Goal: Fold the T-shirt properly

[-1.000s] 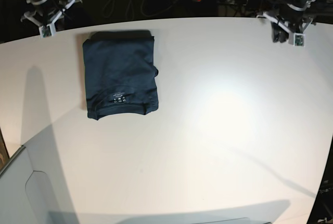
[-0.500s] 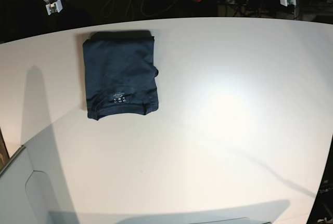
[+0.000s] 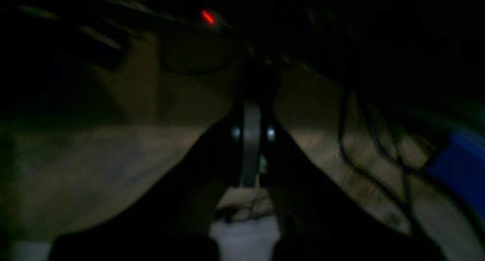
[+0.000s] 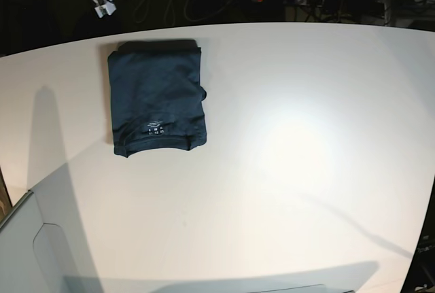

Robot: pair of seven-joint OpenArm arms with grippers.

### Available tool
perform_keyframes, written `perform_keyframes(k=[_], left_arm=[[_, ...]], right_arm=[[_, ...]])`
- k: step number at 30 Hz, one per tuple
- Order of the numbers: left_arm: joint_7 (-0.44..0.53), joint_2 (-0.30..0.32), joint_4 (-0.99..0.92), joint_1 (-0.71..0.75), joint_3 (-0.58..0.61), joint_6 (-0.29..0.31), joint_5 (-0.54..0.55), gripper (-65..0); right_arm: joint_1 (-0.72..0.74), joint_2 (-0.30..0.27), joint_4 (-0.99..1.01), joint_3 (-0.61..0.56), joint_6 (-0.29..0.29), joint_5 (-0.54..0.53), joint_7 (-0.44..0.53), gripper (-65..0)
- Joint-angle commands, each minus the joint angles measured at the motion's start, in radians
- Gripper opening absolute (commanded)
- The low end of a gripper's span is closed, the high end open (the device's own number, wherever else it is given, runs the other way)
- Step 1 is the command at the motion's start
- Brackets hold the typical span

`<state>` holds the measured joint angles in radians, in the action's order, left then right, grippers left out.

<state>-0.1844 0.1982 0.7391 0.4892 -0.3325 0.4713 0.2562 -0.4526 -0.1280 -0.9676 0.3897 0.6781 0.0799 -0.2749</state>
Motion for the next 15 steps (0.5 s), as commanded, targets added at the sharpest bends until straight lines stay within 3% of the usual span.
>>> perform_keyframes(k=[1, 4, 7, 12, 15], left_arm=[[0.05, 0.028, -0.069, -0.028, 0.046, 0.004, 0.012, -65.0], [0.147, 0.04, -0.255, -0.125, 0.146, 0.004, 0.012, -65.0], [0.181, 0.04, -0.356, -0.188, 0.192, 0.004, 0.012, -65.0], [0.179, 0.039, -0.375, -0.232, 0.253, -0.006, 0.012, -65.0], [0.181, 0.034, -0.376, -0.248, 0.301, -0.122, 0.012, -65.0]], right_arm=[[0.005, -0.014, 0.028, -0.004, 0.02, -0.007, 0.026, -63.6], [0.044, -0.012, 0.135, -0.025, 0.02, -0.007, 0.088, -63.6], [0.068, -0.006, 0.226, -0.051, 0.001, -0.007, 0.168, -63.6], [0.084, -0.006, 0.361, -0.211, -0.258, -0.007, 0.34, -63.6], [0.102, -0.006, 0.437, -0.346, -0.456, -0.007, 0.406, -63.6]])
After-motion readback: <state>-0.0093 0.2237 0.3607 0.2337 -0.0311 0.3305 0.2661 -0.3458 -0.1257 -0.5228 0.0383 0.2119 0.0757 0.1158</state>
